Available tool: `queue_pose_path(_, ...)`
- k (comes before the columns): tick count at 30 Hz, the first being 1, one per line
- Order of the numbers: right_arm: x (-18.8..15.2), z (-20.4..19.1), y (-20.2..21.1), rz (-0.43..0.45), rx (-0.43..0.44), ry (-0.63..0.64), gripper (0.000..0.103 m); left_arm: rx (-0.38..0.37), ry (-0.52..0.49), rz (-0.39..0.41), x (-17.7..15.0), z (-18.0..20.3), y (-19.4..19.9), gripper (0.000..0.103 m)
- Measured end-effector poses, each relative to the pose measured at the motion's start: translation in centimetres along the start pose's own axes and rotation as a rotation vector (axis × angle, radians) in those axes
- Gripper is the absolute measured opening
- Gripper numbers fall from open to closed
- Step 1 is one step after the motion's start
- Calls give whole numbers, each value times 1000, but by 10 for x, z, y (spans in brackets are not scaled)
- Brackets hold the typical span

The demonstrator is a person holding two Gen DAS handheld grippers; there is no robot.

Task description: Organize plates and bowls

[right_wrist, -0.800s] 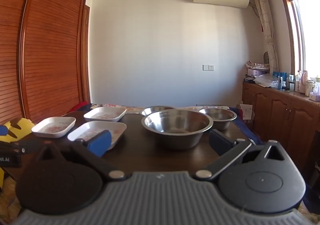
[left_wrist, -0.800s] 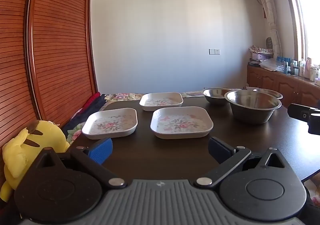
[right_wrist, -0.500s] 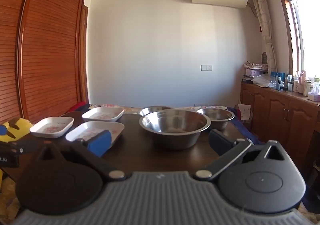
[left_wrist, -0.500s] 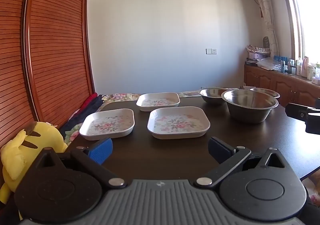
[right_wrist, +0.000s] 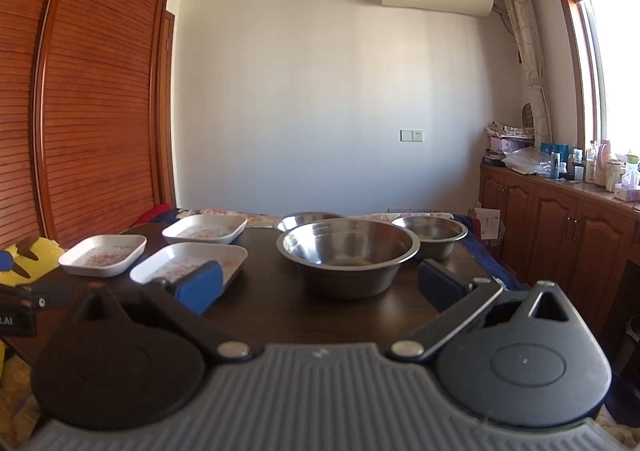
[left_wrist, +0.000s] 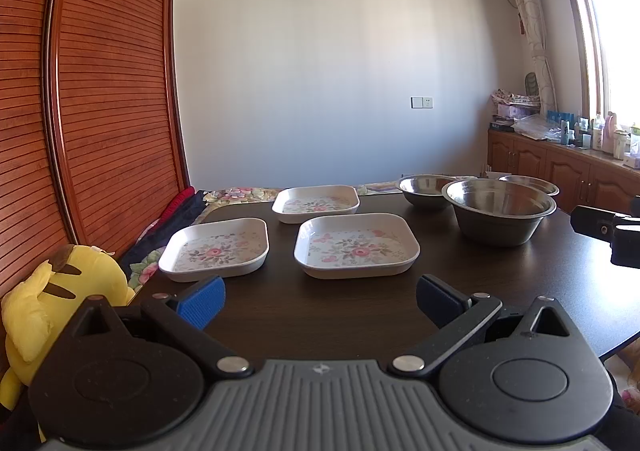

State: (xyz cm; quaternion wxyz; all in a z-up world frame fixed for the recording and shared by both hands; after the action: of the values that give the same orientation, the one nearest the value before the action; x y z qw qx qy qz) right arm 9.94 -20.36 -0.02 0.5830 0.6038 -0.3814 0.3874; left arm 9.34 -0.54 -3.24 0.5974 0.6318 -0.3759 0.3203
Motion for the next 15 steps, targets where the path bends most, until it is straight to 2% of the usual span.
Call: queue_pose_path(15, 2, 8, 7, 2, 1, -5, 103, 1, -1, 2, 1, 0, 0, 103)
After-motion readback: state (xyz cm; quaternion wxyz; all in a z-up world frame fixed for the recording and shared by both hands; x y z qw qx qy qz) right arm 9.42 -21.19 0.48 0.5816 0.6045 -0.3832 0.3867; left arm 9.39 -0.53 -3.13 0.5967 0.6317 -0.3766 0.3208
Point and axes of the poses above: each gripper's, at about its wrist camera, not at the fingertips, and y roughly against the way its jaws point, z to its right, x to its top, the point moved 10 cm from there along -y, roughly the way its jaws point, and after that the axes turned 12 degrees about -z, right-handed, at the moved point
